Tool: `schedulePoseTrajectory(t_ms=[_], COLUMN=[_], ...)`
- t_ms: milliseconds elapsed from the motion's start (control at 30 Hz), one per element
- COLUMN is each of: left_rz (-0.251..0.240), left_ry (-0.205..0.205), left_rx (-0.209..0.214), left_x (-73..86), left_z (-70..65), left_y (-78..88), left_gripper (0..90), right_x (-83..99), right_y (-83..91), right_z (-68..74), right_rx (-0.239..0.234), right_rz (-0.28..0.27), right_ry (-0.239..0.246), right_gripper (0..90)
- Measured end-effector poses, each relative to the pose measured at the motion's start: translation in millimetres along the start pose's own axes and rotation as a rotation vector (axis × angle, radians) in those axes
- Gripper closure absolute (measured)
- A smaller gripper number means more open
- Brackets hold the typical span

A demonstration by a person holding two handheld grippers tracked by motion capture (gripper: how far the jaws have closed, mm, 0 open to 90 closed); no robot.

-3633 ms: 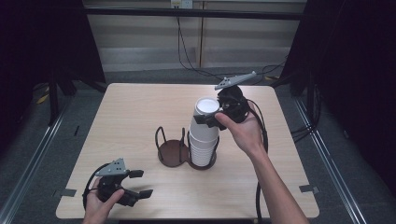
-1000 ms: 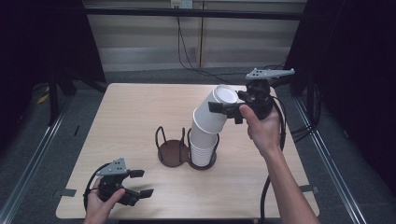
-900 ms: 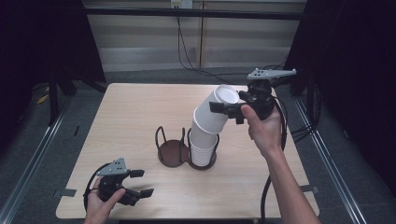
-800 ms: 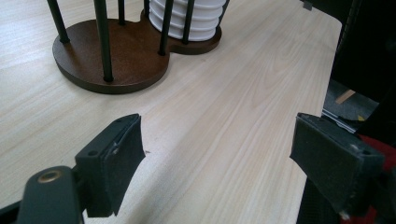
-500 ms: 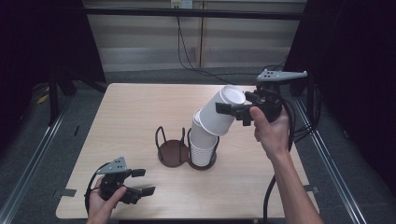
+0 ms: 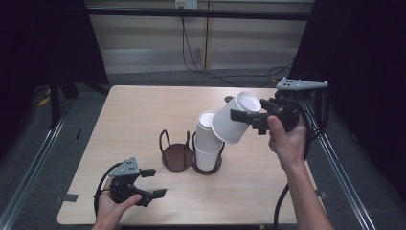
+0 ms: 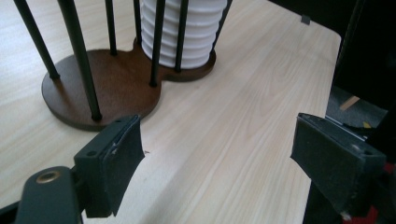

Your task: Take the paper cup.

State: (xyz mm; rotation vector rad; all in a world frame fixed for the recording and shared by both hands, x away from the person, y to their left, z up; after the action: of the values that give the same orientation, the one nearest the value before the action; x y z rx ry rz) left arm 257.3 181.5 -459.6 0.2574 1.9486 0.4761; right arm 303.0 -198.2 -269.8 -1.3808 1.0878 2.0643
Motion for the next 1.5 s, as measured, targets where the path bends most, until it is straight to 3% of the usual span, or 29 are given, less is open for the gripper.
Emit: schedulePoseTrajectory(t_ms=[167,267,333,600,800,1000,1167,1367,1500], left_rz=[-0.024,-0.042,-0.035,-0.061,-0.065,-0.086,-0.086,-0.093,-0.090], left_ry=[-0.030,-0.007,-0.021,-0.058,-0.085,-0.095,-0.129,-0.136,-0.132], left_rx=[0.016,0.033,0.014,0.036,0.050,0.083,0.110,0.109,0.137], left_x=[-7.9,-11.8,-14.3,-27.3,-38.0,-51.1,-63.2,-68.3,-70.4], left_z=[-4.4,-3.9,-4.8,-9.2,-13.8,-17.6,-23.5,-25.8,-28.3], left_y=[1.0,-0.7,-2.4,-6.2,-12.4,-17.7,-22.7,-27.2,-33.0], left_gripper=[17.8,16.2,16.3,17.0,16.2,16.3,15.9,15.9,16.2], right_x=[5.1,9.8,12.2,26.9,43.1,55.5,65.7,75.1,79.1], right_y=[5.3,7.6,9.9,20.6,19.1,18.7,10.2,2.3,-2.1], right_z=[1.8,4.2,5.5,5.8,7.7,18.4,27.1,34.4,37.1], right_rx=[-0.003,-0.003,0.007,0.013,-0.009,-0.035,-0.073,-0.113,-0.122], right_rz=[0.003,0.001,0.005,0.027,0.037,0.028,0.038,0.051,0.063], right_ry=[-0.004,0.001,0.014,0.014,-0.001,-0.005,-0.002,-0.002,0.002], right_gripper=[24.4,24.4,24.5,24.4,24.5,24.5,24.5,24.5,24.5])
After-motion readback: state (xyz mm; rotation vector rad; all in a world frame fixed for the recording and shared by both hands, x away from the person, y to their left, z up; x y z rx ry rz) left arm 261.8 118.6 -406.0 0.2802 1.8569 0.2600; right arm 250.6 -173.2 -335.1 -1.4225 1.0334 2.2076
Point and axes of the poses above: each handheld gripper's, and its own axes: y roughly backward along the jaws, x roughly out of its underside, z roughly to its left, the point moved 2 cm from there along -y, roughly forward along the jaws, and after that the axes turned 15 degrees about x, right-handed, at the moved point
